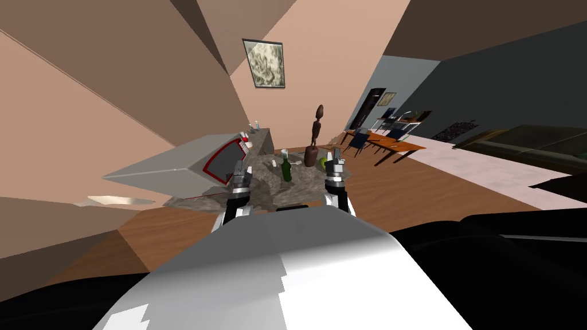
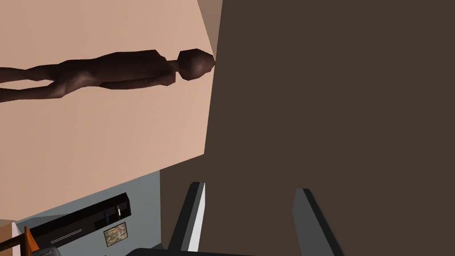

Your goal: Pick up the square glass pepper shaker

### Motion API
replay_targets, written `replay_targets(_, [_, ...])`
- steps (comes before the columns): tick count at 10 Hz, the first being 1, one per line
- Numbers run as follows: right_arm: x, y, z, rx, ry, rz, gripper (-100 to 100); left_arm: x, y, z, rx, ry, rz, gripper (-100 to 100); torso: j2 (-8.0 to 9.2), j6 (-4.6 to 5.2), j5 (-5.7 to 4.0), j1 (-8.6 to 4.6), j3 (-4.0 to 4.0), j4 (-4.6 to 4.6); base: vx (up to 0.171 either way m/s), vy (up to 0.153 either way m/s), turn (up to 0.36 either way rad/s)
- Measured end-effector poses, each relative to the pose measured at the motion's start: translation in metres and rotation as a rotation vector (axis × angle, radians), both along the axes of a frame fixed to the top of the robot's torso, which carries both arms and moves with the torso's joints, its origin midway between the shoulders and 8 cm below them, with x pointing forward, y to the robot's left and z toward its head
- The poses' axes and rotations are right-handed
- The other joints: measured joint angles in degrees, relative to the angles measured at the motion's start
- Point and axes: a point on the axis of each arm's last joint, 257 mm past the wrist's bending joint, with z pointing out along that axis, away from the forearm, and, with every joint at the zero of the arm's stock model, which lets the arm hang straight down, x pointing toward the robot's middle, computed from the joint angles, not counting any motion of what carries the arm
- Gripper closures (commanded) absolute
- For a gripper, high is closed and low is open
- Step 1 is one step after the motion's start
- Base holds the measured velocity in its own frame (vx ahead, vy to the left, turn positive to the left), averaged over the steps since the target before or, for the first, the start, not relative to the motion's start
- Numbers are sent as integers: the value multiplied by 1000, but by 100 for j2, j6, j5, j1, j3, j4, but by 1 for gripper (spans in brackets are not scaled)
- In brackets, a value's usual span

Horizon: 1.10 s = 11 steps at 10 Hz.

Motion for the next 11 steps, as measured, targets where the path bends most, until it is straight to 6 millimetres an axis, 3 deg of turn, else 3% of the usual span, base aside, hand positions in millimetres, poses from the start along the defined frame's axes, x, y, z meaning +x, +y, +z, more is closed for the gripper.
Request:
replay_targets(4, [0,0,0,0,0,0,0,15,6,-33,118,119,15,-100,4,0,1,7,2,1,-22,-64,-106])
replay_targets(11, [0,0,0,0,0,0,0,33,60,-118,370,397,99,-100,3,0,1,8,2,1,-22,-75,-176])
